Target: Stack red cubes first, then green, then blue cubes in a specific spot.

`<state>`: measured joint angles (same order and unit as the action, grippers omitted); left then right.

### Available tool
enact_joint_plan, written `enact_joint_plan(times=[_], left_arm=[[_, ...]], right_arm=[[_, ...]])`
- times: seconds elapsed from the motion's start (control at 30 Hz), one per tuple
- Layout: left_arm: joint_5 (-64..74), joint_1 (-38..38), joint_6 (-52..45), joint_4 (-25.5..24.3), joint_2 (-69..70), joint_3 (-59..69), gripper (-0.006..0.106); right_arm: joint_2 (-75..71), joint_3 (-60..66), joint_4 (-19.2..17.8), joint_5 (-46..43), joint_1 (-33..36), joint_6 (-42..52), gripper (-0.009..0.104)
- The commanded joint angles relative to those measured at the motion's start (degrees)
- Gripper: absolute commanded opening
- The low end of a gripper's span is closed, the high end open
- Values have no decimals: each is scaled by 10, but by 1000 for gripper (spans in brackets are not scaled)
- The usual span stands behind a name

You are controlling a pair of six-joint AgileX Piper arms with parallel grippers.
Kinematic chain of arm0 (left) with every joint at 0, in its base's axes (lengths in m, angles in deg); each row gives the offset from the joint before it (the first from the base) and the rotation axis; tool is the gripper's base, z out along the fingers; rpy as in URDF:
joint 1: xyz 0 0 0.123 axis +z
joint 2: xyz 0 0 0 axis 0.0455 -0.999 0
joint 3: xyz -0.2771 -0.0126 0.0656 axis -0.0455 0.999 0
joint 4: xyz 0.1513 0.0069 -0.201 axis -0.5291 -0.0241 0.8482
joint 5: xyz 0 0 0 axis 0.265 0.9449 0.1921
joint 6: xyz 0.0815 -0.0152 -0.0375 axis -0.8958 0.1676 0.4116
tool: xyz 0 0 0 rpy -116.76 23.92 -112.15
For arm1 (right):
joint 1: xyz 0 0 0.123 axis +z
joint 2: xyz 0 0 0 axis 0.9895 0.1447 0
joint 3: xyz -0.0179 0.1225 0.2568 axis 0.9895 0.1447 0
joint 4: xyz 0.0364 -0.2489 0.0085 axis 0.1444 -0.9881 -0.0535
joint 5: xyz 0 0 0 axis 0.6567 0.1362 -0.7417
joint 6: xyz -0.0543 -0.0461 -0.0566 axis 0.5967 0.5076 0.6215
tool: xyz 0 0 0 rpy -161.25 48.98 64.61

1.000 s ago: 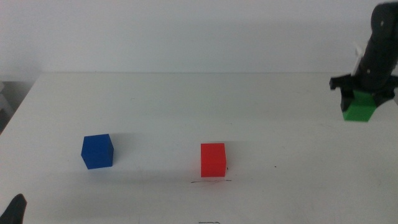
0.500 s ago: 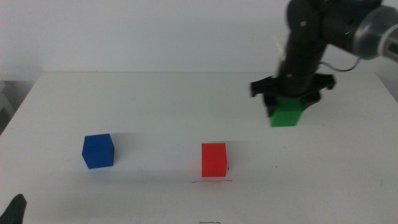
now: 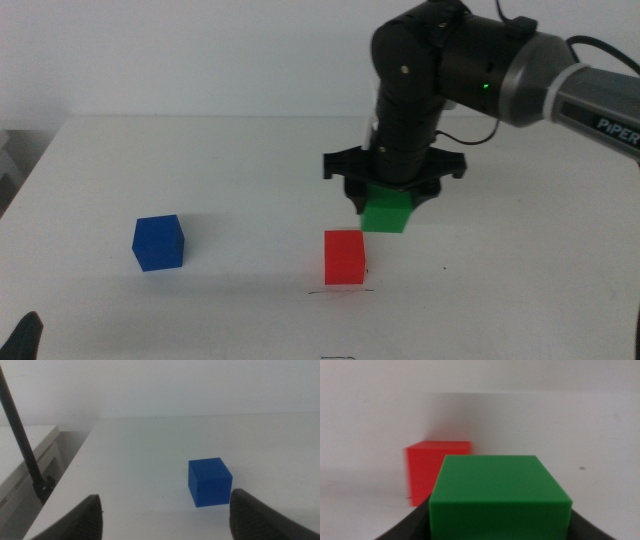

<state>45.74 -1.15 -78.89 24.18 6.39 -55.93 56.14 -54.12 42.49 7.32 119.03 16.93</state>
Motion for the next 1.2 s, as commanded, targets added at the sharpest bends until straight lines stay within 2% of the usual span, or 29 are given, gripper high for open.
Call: enact_joint_plan(times=[0.0, 0.47, 0.93, 1.17], left_arm=[[-48, -3, 6, 2, 13, 0, 84], [-48, -3, 6, 2, 13, 0, 84], [-48, -3, 6, 2, 13, 0, 84], [-48, -3, 6, 2, 13, 0, 84]], right_arm=[[-28, -33, -15, 35, 10, -11, -1], [17, -65, 12, 35, 43, -14, -1], [46, -65, 8, 23, 47, -4, -1], [47, -65, -13, 14, 47, -4, -1]])
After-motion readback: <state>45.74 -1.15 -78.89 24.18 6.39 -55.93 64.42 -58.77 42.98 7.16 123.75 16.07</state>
